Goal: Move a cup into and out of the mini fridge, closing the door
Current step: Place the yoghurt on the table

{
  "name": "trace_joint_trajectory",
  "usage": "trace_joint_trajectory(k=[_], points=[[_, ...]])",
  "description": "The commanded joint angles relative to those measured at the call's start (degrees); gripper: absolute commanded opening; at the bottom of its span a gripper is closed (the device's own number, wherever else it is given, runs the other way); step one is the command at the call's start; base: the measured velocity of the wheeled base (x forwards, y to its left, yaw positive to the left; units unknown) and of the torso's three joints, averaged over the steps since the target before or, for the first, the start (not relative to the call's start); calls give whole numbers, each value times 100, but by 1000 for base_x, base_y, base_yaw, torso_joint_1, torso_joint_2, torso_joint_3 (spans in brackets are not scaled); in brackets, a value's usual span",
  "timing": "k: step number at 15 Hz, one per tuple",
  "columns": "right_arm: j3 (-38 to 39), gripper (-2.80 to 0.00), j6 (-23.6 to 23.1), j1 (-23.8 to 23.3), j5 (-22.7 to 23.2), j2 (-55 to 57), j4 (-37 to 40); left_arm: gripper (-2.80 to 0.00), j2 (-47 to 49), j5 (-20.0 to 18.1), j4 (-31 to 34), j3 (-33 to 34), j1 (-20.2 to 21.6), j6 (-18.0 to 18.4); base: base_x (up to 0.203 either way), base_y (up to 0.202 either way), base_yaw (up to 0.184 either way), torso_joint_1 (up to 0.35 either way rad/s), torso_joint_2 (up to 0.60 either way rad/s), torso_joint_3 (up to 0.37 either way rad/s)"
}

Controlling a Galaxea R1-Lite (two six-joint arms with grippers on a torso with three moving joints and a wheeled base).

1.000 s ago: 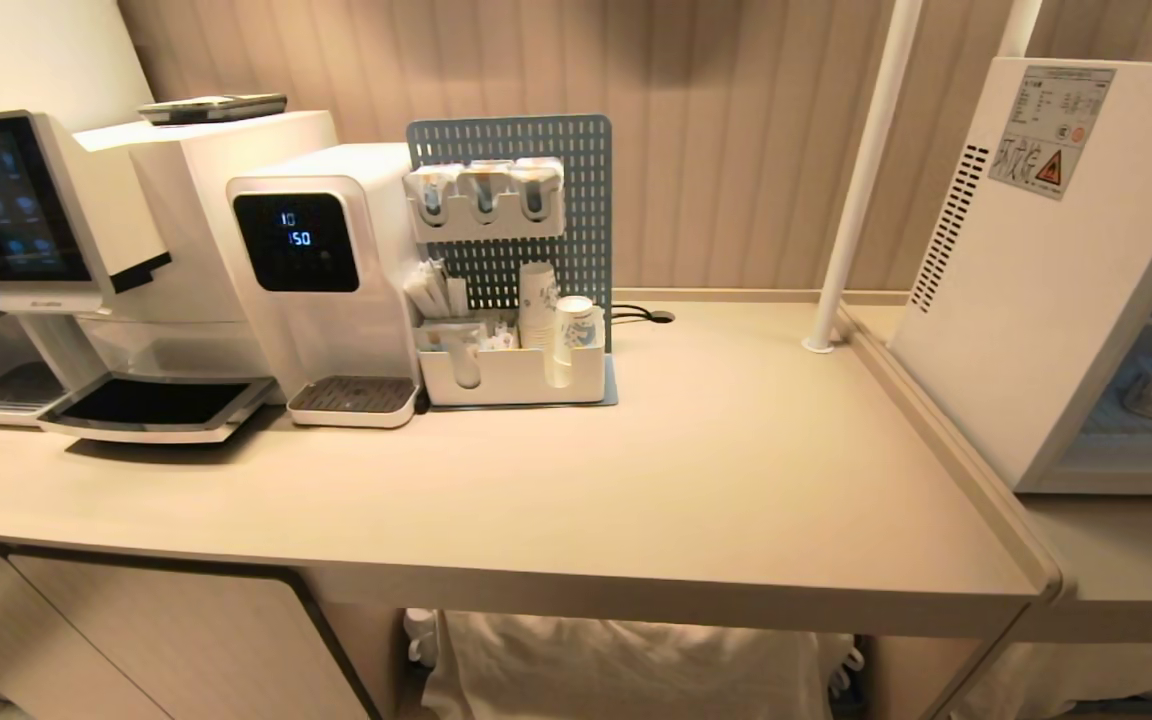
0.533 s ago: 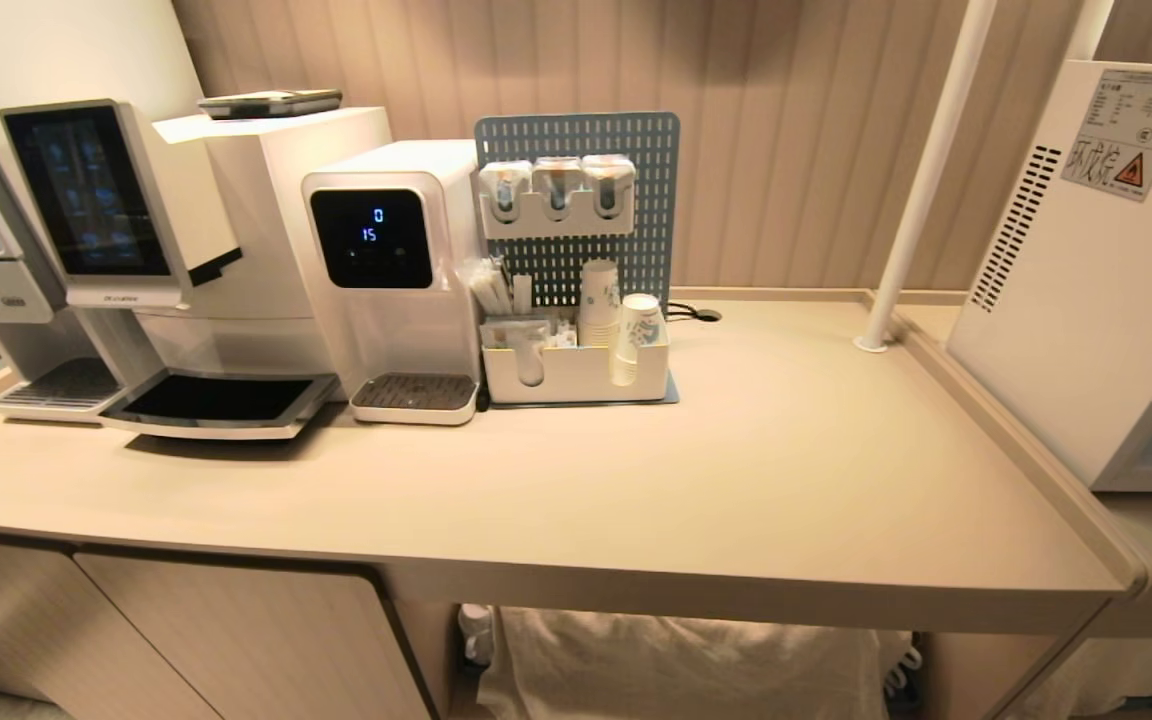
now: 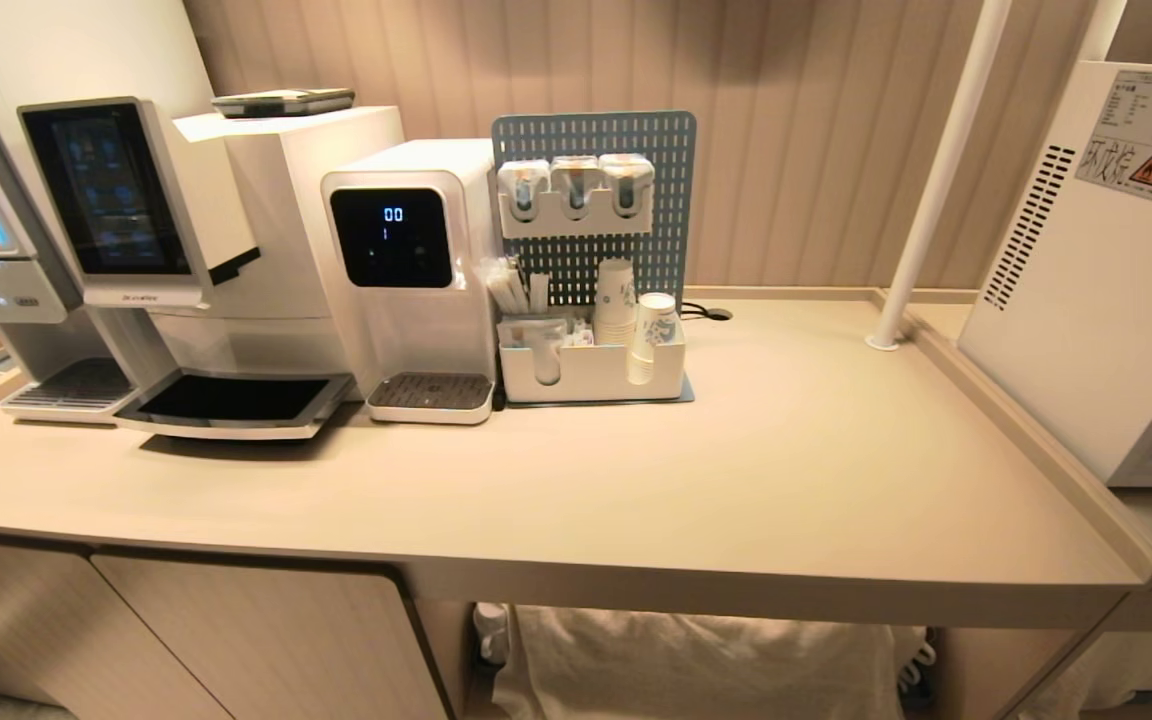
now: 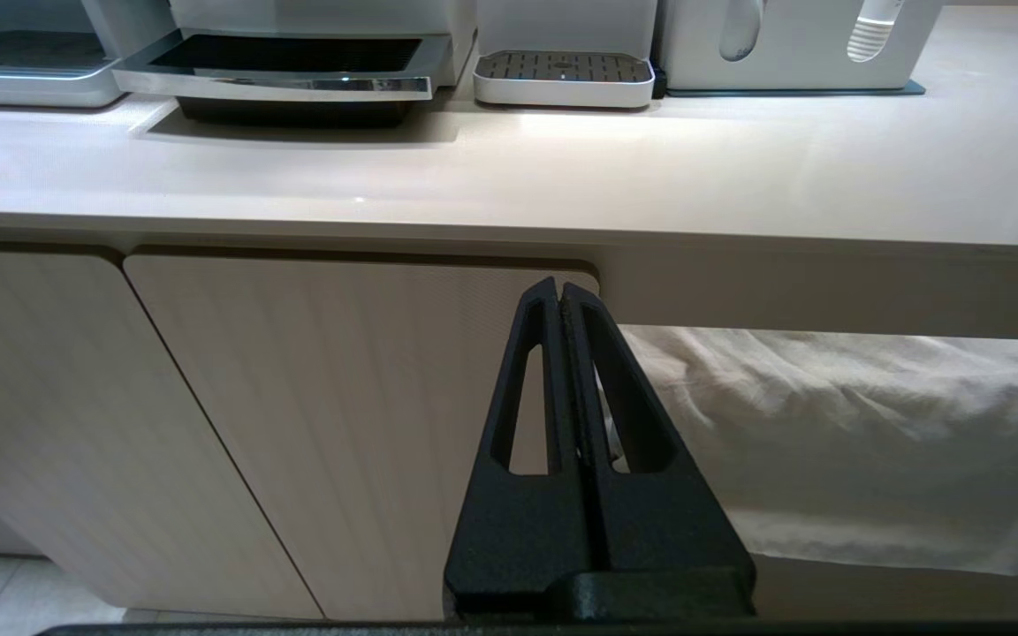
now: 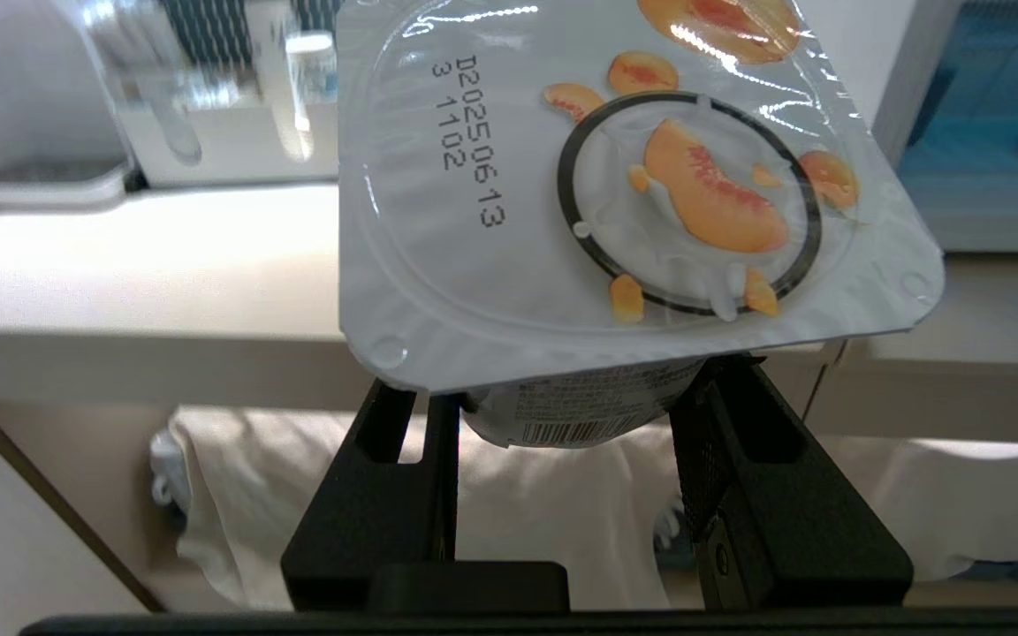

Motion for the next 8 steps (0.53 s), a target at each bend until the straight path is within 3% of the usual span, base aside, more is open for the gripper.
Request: trace_joint_trajectory(k=[1, 5, 7, 8], points=[[-760, -280, 260, 30, 17, 906, 155, -280, -4, -2, -2, 4, 5, -3, 0, 0, 0, 0, 0, 0], [-1356, -280, 915, 154, 117, 3956, -440, -280, -11, -2, -2, 0, 5, -3, 0, 0, 0, 0, 0, 0], [-1478, -280, 1030, 32, 538, 5520, -1167, -280, -11, -2, -2, 6, 5, -3, 0, 0, 0, 0, 0, 0], [-1511, -280, 961, -132, 965, 6229, -1557, -280, -11, -2, -2, 0, 5, -3, 0, 0, 0, 0, 0, 0]])
